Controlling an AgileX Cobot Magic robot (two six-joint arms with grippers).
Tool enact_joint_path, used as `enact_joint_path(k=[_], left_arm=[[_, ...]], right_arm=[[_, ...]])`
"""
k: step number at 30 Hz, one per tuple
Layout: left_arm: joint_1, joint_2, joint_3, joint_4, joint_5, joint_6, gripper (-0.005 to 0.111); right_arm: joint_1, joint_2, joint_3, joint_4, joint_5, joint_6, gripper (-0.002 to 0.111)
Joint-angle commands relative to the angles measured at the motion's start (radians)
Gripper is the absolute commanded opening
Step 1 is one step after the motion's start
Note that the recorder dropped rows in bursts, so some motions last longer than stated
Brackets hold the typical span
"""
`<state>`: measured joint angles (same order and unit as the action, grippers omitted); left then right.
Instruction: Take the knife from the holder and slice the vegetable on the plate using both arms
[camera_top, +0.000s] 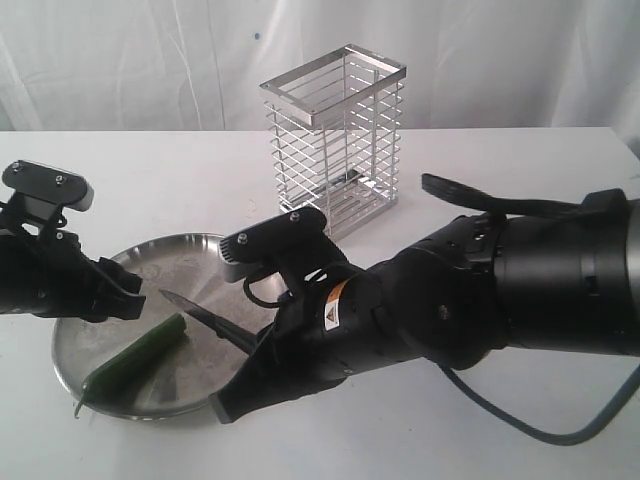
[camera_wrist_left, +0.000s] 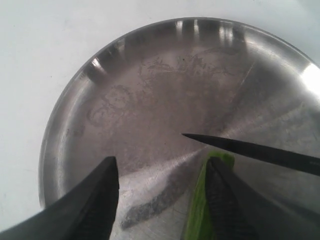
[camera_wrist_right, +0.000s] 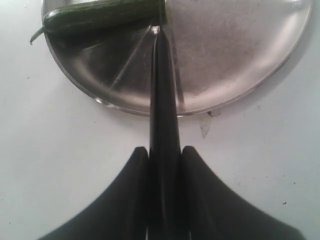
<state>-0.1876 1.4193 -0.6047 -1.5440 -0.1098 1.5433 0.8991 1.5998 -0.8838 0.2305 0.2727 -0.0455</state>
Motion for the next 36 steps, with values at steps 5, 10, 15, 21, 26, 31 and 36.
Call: enact_joint_path(k=[5,10,15,21,26,31,36], left_arm=[[-0.006,-0.01,-0.002,-0.018,0.028,-0.006,0.056],[-0.006,-0.01,-0.002,-0.018,0.028,-0.006,0.056],[-0.006,-0.01,-0.002,-0.018,0.028,-0.006,0.056],[-0.006,-0.01,-0.002,-0.018,0.03,-0.004,0.056],[-0.006,-0.01,-0.002,-0.018,0.03,-0.004,0.056],[-0.006,-0.01,-0.002,-0.018,0.03,-0.004,0.056],[-0.006,-0.01,-0.002,-0.018,0.047,-0.004,0.056]], right_arm=[[0.002,0.017,-0.003,0.006,-0.053,0.003,0.0],[0.002,0.056,-0.003,0.008,-0.056,0.008,0.0],[0.002,0.055,-0.003,0.038,-0.069,0.008,0.0],[0.013,0.055,-0.003,0.047,-0.076,0.008,0.0],[0.028,0.055,-0.003,0.049,-0.076,0.008,0.0],[0.027,0.055,-0.003,0.049,-0.079,0.008,0.0],[0.027,0.055,-0.003,0.049,-0.097,0.008,0.0]])
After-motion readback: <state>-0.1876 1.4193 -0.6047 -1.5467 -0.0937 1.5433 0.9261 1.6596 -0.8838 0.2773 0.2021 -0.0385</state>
